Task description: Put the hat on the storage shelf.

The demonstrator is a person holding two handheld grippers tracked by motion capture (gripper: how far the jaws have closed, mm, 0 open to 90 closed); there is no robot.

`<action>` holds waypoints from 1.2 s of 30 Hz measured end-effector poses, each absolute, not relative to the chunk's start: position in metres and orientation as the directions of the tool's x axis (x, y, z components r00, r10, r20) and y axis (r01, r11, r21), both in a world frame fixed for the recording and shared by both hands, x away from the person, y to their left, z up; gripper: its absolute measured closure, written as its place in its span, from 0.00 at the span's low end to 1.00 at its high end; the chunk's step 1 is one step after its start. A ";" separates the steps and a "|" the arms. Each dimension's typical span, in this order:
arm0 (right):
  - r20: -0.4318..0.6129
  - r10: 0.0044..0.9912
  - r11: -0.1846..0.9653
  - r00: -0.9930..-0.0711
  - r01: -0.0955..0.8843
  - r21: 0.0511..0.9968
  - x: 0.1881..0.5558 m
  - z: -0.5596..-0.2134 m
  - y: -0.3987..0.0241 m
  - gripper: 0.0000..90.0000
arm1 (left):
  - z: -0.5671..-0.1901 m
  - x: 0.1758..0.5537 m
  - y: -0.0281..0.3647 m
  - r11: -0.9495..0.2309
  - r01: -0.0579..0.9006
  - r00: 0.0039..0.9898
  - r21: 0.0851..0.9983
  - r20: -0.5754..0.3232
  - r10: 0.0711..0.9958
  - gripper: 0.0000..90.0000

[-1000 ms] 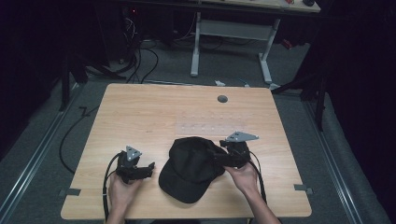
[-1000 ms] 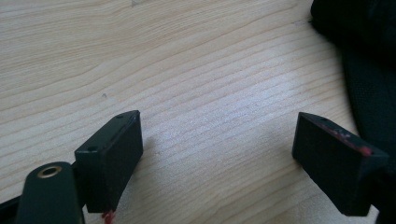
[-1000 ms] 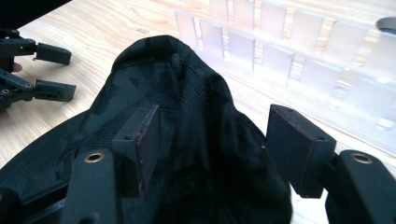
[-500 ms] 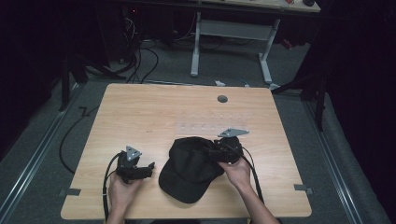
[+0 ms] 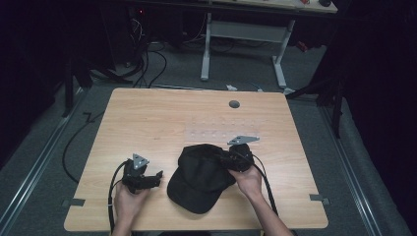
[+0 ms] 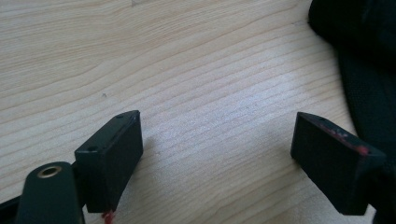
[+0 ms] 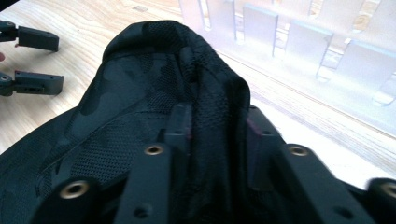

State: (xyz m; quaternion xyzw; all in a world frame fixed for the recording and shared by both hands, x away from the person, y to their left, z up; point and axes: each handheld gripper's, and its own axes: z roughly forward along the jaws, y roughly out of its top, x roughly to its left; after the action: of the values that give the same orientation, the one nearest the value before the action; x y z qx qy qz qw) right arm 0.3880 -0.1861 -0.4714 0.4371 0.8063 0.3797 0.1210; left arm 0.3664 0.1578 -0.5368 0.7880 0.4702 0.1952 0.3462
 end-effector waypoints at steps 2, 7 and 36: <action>0.132 0.790 0.338 -0.599 0.605 0.721 0.388 -0.471 -0.186 0.86 | -0.537 0.366 0.158 -0.318 0.606 0.481 0.729 -0.018 0.876 0.19; 0.144 0.783 0.332 -0.606 0.602 0.726 0.387 -0.470 -0.188 0.92 | -0.537 0.366 0.158 -0.318 0.606 0.481 0.729 -0.018 0.876 0.19; 0.131 0.770 0.274 -0.625 0.509 0.816 0.354 -0.430 -0.230 0.94 | -0.536 0.365 0.157 -0.303 0.611 0.463 0.731 -0.018 0.886 0.22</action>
State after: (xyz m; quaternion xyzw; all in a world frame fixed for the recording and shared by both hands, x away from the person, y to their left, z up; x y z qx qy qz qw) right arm 0.3536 -0.2295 -0.4298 0.4074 0.7846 0.4436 0.1469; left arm 0.3652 0.1569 -0.5364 0.7822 0.4784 0.1995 0.3455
